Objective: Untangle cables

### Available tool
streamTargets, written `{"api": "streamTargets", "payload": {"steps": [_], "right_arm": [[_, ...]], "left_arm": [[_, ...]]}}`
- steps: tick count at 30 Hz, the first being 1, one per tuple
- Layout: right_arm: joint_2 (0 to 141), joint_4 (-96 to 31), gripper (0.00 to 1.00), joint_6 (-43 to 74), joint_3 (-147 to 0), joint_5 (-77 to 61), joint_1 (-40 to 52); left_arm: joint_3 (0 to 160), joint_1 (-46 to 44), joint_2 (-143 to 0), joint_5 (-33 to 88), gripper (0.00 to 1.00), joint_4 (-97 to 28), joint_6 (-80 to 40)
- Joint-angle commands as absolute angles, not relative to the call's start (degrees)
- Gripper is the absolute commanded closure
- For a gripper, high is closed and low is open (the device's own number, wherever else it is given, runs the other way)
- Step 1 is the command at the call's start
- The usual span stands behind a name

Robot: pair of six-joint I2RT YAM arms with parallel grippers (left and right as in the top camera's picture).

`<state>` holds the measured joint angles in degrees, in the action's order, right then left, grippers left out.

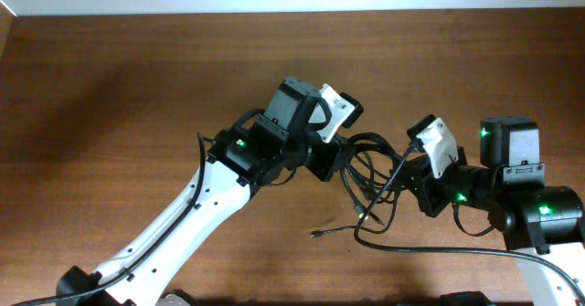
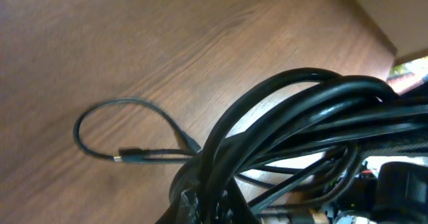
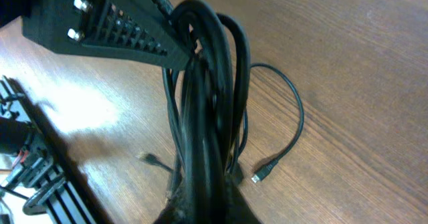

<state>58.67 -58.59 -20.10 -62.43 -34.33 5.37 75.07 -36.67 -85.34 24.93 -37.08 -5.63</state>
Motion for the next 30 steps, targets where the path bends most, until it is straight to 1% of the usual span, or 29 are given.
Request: {"api": "streamTargets", "payload": {"steps": [1,7,13,20,24,27,30], "right_arm": [[58.3,-58.2,0.96,-20.1,-63.2,-33.8,5.7],[58.3,-56.7,0.96,-17.9,-63.2,-33.8,5.7],[58.3,-53.7,0.96,-13.0,-63.2,-33.3,5.6],[58.3,-52.7,0.96,-1.5,-63.2,-22.5,5.6],[58.3,-52.9,0.96,6.0,-63.2,-17.0,5.6],[59.0,-53.1,0.96,11.4,-63.2,-14.2,5.6],[60.2,-53.1,0.96,12.6,-63.2,-14.3,5.6]], "left_arm": [[76.8,-37.0,-83.6,14.3,1.00,-40.6,-15.4],[76.8,-37.0,-83.6,4.5,1.00,-44.3,-31.7],[76.8,-37.0,-83.6,5.5,1.00,-44.7,-53.8],[76.8,-37.0,-83.6,7.0,1.00,-44.7,-62.5],[76.8,-37.0,-83.6,7.0,1.00,-44.7,-63.9],[76.8,-37.0,-83.6,7.0,1.00,-44.7,-66.5],[76.8,-37.0,-83.6,6.2,1.00,-44.7,-71.5]]}}
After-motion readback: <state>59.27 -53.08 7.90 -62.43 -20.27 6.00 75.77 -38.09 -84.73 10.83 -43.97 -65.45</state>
